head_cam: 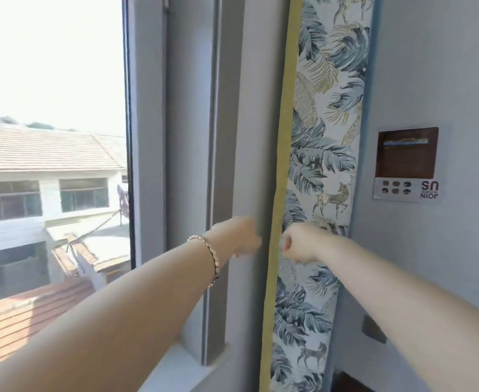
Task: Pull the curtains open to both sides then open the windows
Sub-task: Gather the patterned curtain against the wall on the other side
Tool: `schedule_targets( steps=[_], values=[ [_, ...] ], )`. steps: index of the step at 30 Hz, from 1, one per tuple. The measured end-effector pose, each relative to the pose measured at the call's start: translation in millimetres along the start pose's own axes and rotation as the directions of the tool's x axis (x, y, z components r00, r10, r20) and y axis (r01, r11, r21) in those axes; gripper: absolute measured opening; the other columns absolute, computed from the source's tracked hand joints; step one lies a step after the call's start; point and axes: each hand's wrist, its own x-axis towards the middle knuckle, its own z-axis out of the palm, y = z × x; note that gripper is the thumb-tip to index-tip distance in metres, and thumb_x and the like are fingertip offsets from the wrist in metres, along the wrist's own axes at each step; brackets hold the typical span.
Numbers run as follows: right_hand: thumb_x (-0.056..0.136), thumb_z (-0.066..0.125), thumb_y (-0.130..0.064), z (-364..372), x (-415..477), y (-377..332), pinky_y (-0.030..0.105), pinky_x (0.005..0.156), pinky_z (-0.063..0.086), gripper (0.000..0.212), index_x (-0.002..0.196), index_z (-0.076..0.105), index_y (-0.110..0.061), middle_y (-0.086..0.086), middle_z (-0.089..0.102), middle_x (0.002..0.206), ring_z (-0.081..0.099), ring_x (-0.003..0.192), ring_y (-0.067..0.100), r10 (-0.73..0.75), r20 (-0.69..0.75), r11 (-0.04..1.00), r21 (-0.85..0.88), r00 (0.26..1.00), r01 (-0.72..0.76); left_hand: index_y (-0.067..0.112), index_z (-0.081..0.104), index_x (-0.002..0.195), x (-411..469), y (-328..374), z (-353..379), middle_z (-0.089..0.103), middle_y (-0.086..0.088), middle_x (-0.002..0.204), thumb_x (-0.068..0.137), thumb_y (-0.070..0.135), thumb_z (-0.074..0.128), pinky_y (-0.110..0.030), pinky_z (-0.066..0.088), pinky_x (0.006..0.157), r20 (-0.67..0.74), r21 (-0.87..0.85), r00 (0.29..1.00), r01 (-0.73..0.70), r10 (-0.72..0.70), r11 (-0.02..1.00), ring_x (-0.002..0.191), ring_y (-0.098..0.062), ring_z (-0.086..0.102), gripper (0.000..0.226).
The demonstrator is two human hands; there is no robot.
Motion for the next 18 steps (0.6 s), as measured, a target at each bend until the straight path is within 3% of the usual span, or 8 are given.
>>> schedule_targets(
  steps=[3,8,13,18],
  values=[
    [0.086,0.05,-0.009,15.5,-25.6,-41.6,0.028,0.067,0.048,0.017,0.086,0.067,-0.009,0.012,0.073,0.1,0.068,0.089,0.027,-0.151,0.013,0.988,0.004,0.988,0.151,0.008,0.055,0.055,-43.2,-41.7,6.0,0.067,-0.008,0.059,0.075,0.013,0.042,-0.026,0.05,0.061,0.007,0.02,0.991,0.135,-0.135,0.991,0.052,-0.025,0.061,0.024],
    [0.087,0.05,-0.014,30.5,-71.9,-120.6,0.028,0.068,0.048,0.017,0.093,0.066,-0.011,0.008,0.072,0.095,0.066,0.088,0.025,-0.295,0.076,0.955,0.057,0.952,0.291,0.011,0.05,0.057,-133.6,-107.5,-4.4,0.056,-0.001,0.052,0.084,0.018,0.045,-0.024,0.05,0.053,-0.049,0.017,0.972,0.232,-0.231,0.973,0.043,-0.017,0.054,0.029],
    [0.087,0.05,-0.017,52.4,-113.1,-212.7,0.025,0.062,0.046,0.012,0.08,0.06,-0.016,0.003,0.068,0.083,0.063,0.077,0.02,-0.461,0.071,0.884,0.13,0.885,0.449,0.013,0.05,0.058,-238.0,-177.0,-27.9,0.061,-0.001,0.063,0.087,0.017,0.045,-0.031,0.056,0.068,-0.149,0.054,0.927,0.355,-0.344,0.933,0.06,-0.019,0.063,0.03],
    [0.088,0.053,-0.022,69.0,-152.3,-307.7,0.03,0.072,0.05,0.02,0.1,0.066,-0.014,0.005,0.067,0.103,0.065,0.093,0.022,-0.562,0.034,0.824,0.106,0.826,0.556,0.008,0.06,0.079,-329.9,-246.2,-45.5,0.071,-0.009,0.088,0.09,0.02,0.045,-0.032,0.055,0.073,-0.204,0.05,0.866,0.476,-0.457,0.878,0.082,-0.023,0.07,0.022]
  ],
)
